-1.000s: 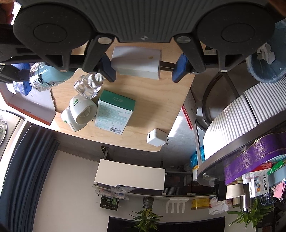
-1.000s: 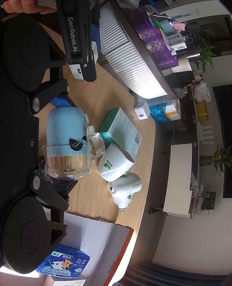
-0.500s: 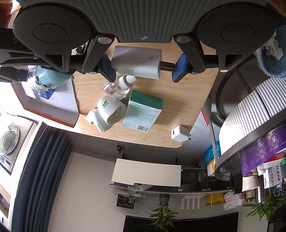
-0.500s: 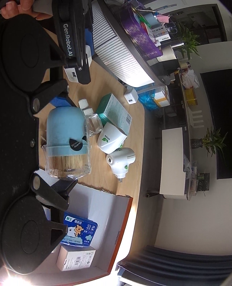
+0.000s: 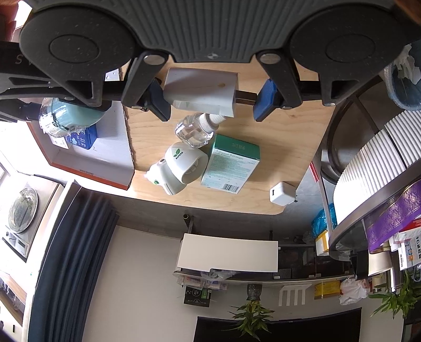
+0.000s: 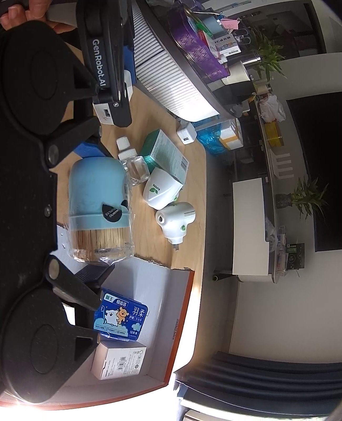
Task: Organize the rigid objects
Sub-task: 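Lift the white charger and light-blue jar and carry both toward the cardboard tray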
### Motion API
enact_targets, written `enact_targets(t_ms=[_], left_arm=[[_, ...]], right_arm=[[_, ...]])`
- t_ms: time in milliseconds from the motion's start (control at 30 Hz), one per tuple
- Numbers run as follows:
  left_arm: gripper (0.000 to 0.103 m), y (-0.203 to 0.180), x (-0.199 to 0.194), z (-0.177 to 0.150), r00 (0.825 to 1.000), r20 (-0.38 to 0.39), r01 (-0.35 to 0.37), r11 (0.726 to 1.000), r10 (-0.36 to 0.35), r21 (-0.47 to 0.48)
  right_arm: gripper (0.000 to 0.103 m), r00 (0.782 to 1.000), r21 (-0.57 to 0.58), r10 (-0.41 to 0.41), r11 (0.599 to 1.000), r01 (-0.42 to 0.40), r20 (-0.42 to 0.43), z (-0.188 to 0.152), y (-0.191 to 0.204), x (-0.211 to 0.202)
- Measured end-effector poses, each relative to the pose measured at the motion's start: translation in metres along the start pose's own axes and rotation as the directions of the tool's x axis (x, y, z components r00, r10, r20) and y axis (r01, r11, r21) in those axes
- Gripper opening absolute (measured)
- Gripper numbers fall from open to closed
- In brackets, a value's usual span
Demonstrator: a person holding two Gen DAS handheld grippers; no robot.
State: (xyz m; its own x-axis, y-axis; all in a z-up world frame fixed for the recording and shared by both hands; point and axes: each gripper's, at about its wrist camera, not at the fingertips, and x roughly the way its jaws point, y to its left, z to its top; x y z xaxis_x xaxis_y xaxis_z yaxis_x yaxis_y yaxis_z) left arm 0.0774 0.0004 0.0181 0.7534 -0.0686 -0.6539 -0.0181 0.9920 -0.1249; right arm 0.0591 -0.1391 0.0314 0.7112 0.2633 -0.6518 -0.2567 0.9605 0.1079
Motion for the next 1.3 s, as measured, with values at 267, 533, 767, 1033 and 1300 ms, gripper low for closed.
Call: enact_targets(t_ms=[267,533,767,1033,1300], left_arm=[[0.070,-0.008,-0.002,0.000,1.000,-0.001,0.010,1.000,-0.010,0.016],[0.070,-0.020,-0.003,-0.001,1.000,-0.001,0.027,0.999,-0.027,0.039],[0.070,-0.029,-0.004,0.000,0.999,-0.005,0.053,0.998,-0.052,0.044],[0.070,-0.044,-0.005,-0.001,0.998,-0.001,0.066,0.995,-0.066,0.072],[0.070,-0.058,-0.006,0.000,0.996,0.000,0.089,0.991,-0.089,0.095]], right_arm=[[0.093,1.000,0.012,-0.010,1.000,0.010,0.009,-0.002,-0.006,-0.009],[0.093,1.000,0.027,-0.026,0.999,0.025,0.017,-0.005,-0.015,-0.017],[0.093,0.999,0.044,-0.039,0.998,0.038,0.029,-0.006,-0.024,-0.024],[0.093,0.997,0.069,-0.058,0.996,0.055,0.045,-0.009,-0.035,-0.033],[0.093,0.995,0.099,-0.082,0.992,0.076,0.059,-0.012,-0.048,-0.042]])
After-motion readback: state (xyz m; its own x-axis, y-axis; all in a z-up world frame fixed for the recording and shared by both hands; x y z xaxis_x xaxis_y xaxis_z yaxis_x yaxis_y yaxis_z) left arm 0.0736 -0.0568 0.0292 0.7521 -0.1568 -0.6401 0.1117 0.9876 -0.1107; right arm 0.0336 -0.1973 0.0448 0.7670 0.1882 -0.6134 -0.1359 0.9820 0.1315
